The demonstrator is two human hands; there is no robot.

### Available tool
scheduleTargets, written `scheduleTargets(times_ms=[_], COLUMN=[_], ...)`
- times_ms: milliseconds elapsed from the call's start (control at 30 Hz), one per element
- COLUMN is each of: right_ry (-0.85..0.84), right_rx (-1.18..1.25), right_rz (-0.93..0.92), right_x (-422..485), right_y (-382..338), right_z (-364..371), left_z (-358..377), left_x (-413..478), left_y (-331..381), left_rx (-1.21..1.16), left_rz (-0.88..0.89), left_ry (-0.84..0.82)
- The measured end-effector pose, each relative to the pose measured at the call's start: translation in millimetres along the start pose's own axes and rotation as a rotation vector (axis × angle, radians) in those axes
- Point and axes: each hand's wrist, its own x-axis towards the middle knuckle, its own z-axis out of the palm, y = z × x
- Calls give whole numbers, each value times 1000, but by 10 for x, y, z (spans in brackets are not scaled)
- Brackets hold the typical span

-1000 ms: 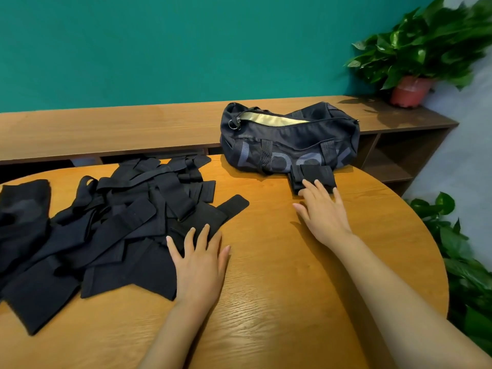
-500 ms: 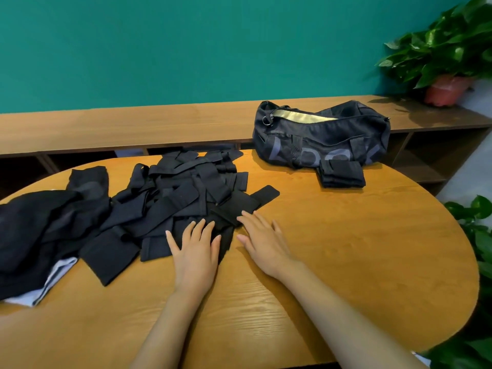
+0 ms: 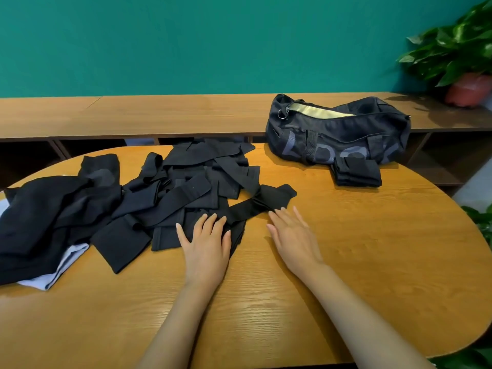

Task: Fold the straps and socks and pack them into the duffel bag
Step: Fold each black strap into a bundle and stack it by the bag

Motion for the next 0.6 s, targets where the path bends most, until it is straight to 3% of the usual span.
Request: scheduleTargets(times_ms=[133,400,600], right_ry=[135,102,-4], right_rx=[-39,179,171], right_rz=[-94,-50,35], right_x=[-146,457,1204], right_y=[145,-4,-116], right_z=[25,-159,-13], left_z=[10,-121,-167], left_x=[4,542,1294], left_y=[12,-31,-86], left_rx=[-10,53,90], left_rz=[-5,86,108], left_ry=[14,160,-14])
